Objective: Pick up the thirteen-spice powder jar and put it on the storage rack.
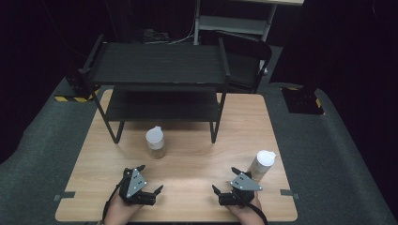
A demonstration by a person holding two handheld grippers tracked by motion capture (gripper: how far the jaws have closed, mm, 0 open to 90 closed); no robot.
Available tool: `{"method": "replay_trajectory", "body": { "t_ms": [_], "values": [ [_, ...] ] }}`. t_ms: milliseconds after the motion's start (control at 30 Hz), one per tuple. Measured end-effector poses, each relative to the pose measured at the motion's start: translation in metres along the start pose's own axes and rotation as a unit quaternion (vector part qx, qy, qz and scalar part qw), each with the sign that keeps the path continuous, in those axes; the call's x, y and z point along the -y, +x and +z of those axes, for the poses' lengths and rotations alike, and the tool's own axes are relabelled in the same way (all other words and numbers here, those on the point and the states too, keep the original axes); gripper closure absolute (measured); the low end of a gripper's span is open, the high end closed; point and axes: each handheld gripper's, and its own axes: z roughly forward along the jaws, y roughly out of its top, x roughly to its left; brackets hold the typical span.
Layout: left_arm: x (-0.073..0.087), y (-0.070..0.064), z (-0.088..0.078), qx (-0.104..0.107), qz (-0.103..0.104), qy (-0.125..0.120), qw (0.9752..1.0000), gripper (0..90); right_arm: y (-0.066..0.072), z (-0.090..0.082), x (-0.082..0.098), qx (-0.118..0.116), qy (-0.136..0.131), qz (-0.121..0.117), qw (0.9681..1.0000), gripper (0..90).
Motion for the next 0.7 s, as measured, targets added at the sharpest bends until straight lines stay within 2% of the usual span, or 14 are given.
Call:
{"method": "replay_trajectory", "body": {
  "t_ms": [67, 233, 367, 467, 700],
  "values": [
    [0.003, 0.004, -0.001, -0.001, -0.017, -0.007, 0.9998, 1.7, 0.001, -0.001, 0.000, 0.002, 0.001, 0.003, 1.0000, 1.0],
    [0.009, 0.012, -0.004, 0.005, -0.039, -0.018, 0.9991, 2.6, 0.001, -0.001, 0.002, 0.004, -0.004, 0.009, 0.9999, 0.8],
    [0.013, 0.019, -0.005, 0.011, -0.071, -0.027, 0.9971, 2.7, 0.000, -0.002, 0.003, 0.006, -0.006, 0.012, 0.9999, 0.9],
    [0.014, 0.020, -0.005, 0.011, -0.080, -0.029, 0.9964, 2.6, 0.000, -0.002, 0.003, 0.005, -0.007, 0.012, 0.9999, 0.8],
    [0.018, 0.023, -0.007, 0.015, -0.085, -0.038, 0.9955, 2.6, 0.000, -0.003, 0.004, 0.006, -0.010, 0.014, 0.9998, 1.0]
  ]
}}
